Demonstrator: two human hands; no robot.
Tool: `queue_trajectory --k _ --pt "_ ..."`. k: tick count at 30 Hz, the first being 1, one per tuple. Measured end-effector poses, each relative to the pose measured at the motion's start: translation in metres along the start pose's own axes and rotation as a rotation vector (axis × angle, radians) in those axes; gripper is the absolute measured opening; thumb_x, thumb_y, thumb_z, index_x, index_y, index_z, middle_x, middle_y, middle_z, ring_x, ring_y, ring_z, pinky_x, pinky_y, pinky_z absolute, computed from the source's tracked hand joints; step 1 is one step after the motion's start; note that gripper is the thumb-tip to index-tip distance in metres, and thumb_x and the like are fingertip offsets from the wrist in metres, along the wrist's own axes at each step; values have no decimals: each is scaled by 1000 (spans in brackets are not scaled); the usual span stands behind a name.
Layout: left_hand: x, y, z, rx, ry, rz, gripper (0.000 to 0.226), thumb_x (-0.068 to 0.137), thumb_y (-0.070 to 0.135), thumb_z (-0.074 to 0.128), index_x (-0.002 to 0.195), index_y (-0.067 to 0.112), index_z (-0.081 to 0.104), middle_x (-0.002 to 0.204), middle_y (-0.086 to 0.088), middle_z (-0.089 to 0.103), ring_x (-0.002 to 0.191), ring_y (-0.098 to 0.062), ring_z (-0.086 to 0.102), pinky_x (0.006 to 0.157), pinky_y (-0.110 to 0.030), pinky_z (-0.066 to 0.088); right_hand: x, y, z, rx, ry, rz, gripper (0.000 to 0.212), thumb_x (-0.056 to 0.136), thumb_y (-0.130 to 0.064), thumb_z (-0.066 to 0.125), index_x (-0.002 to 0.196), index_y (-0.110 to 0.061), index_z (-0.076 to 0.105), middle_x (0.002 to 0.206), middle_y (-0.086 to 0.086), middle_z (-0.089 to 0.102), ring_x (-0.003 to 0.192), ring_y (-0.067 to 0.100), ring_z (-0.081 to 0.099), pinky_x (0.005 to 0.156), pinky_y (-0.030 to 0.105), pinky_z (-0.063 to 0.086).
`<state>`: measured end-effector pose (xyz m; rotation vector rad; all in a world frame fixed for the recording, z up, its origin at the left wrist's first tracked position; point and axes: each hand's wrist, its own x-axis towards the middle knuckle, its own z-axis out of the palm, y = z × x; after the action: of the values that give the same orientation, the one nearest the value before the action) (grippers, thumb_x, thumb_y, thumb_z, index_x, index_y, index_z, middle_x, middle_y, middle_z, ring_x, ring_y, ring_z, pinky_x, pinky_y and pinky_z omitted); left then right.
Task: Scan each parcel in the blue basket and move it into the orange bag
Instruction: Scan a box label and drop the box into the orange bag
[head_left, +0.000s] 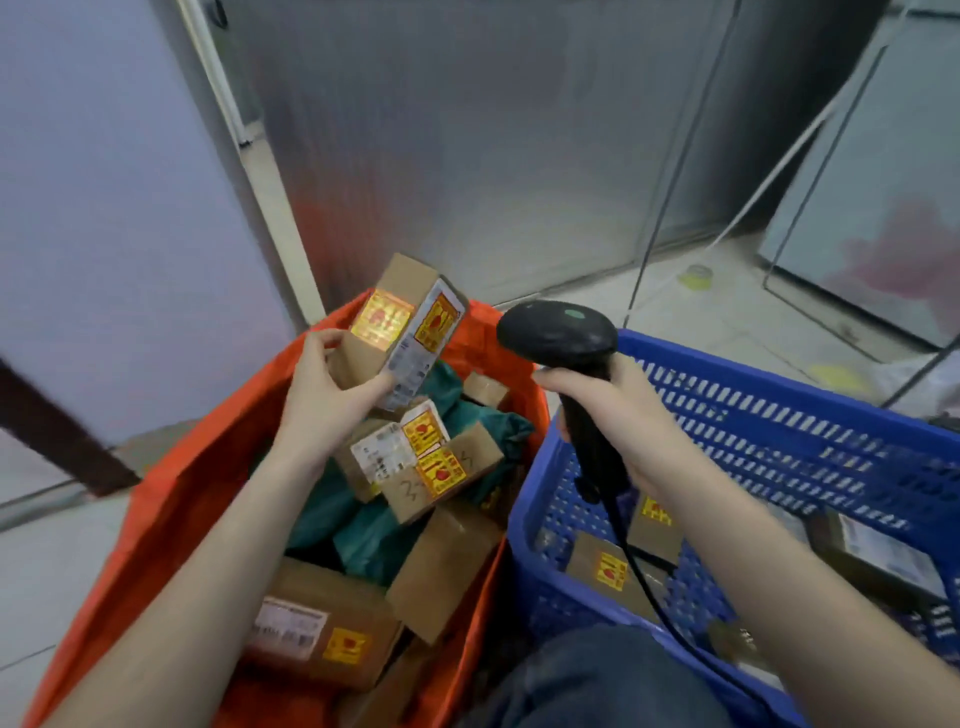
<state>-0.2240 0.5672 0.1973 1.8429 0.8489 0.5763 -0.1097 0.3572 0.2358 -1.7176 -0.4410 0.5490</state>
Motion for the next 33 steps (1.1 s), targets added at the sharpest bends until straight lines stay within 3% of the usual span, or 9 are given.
queue_trajectory --k 4,8,11,13,15,18,23,30,33 --pt "6 -49 3 193 -25 -71 62 78 26 75 132 24 43 128 1 48 116 -17 47 94 -40 46 15 16 25 -39 -62 36 15 85 -20 67 94 -8 63 59 8 53 51 14 53 48 20 45" --pt "8 -74 25 244 -139 -121 66 81 21 70 140 22 41 137 -6 45 126 -21 43 100 -30 37 25 34 29 -87 -63 92 17 86 -21 67 95 -8 62 60 7 53 49 11 53 47 19 45" --pt "9 -71 35 233 -144 -118 74 80 31 67 146 25 35 150 -4 35 138 -21 33 115 -46 24 27 41 21 -108 -42 103 16 85 -22 67 88 -8 61 56 6 53 47 11 53 50 22 45" --pt "10 -59 38 228 -116 -73 72 82 38 66 146 26 34 153 -1 32 141 -19 28 117 -46 20 24 41 12 -102 -15 106 16 85 -23 67 85 -9 60 55 7 52 50 15 52 55 28 45" --pt "9 -41 42 195 -104 -23 67 86 37 64 146 27 35 153 2 31 141 -15 28 116 -35 21 18 35 -1 -89 29 101 14 86 -21 66 85 -9 60 57 9 52 51 18 52 57 31 44" --pt "1 -6 52 136 -111 85 61 88 31 64 144 23 40 150 3 36 137 -10 33 107 -23 24 3 23 -27 -89 103 69 11 85 -18 66 83 -10 60 56 10 52 47 16 51 50 26 43" --pt "-24 61 93 83 -162 236 54 88 26 65 139 22 47 140 2 45 121 -2 39 99 -16 28 -35 2 -96 -115 230 3 10 86 -18 67 83 -10 60 50 5 52 42 13 49 48 25 42" --pt "-79 135 190 63 -379 357 49 91 23 61 137 23 47 142 -1 42 134 -13 37 109 -26 28 -101 8 -209 -171 431 -29 14 84 -13 70 77 -12 58 52 8 50 42 15 48 45 25 42" --pt "-105 150 237 64 -483 383 49 91 24 60 138 25 45 145 1 39 131 -9 37 100 -21 29 -124 31 -253 -180 510 0 20 83 -17 71 69 -11 58 48 4 53 44 13 50 55 31 43"
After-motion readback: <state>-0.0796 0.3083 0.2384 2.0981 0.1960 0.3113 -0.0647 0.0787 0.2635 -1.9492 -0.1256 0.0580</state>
